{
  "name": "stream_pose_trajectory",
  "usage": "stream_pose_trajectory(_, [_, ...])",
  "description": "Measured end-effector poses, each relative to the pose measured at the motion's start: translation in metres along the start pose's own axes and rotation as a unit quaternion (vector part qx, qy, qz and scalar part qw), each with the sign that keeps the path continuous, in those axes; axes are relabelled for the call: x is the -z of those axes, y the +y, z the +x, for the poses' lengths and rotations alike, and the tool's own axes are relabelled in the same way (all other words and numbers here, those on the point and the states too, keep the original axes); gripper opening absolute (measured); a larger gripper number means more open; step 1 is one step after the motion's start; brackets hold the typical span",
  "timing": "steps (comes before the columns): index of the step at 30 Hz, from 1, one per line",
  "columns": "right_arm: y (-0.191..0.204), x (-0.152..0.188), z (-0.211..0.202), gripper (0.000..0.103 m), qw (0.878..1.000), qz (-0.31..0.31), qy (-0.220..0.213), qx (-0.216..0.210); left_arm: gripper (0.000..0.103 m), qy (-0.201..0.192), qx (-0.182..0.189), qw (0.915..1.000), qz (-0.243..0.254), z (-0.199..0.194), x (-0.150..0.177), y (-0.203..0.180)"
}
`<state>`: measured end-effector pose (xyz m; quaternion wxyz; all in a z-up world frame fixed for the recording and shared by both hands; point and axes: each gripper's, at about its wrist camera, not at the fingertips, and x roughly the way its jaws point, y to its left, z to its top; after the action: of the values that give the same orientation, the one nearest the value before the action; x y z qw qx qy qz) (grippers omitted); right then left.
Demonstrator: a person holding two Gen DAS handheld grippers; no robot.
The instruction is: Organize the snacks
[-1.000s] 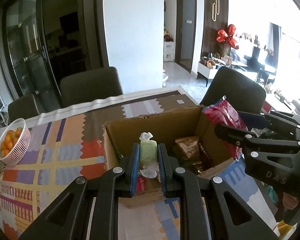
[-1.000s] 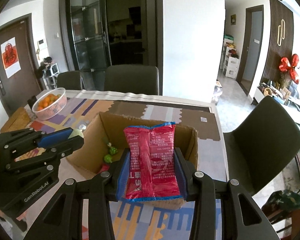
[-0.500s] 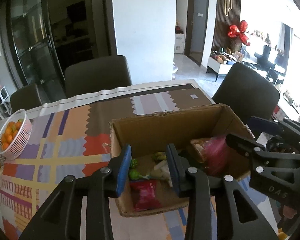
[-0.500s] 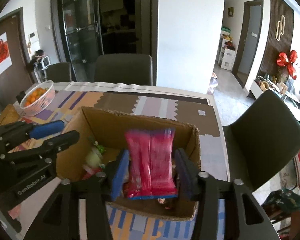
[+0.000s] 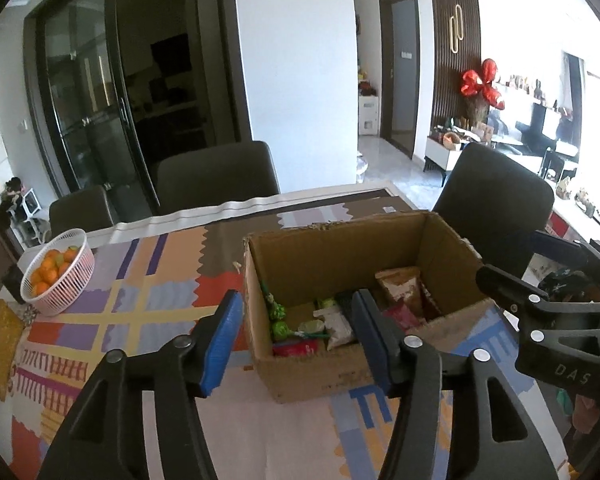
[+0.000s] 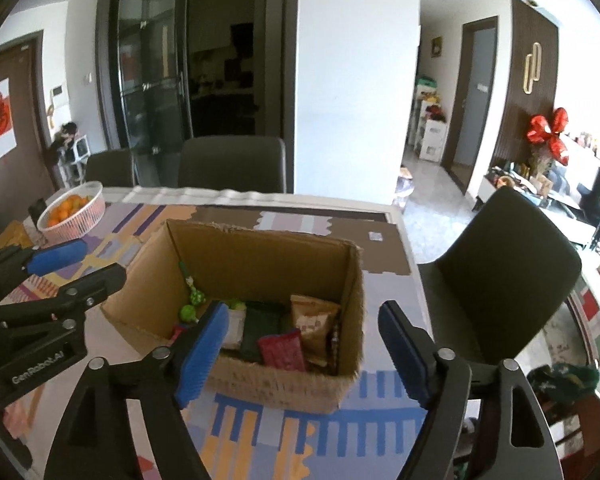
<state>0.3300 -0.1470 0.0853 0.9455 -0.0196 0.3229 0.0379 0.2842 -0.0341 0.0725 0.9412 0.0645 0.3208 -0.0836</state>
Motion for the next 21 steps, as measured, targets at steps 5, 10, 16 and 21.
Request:
stream_pose_trajectory(5, [-0.002, 0.018, -0.029, 0.084, 1.000, 0.010, -0.025, 0.003, 0.064, -0.022, -0.001, 0.9998, -0.001, -0.026, 0.015, -0.003])
stream_pose_trajectory(10, [0.002, 0.036, -0.056, 0.088, 0.999, 0.009, -0.046, 0.002, 0.069, -0.043, 0.004, 0.9990, 0.001, -0.054, 0.034, -0.005])
stream_pose_trajectory(16, [0.005, 0.055, -0.088, 0.092, 0.997, 0.016, -0.071, 0.006, 0.076, -0.061, -0.001, 0.9981, 0.000, -0.083, 0.059, -0.006])
stream_pose_trajectory(21, [0.009, 0.069, -0.111, 0.094, 0.996, 0.015, -0.085, 0.015, 0.081, -0.078, -0.008, 0.9970, -0.002, -0.106, 0.078, -0.008])
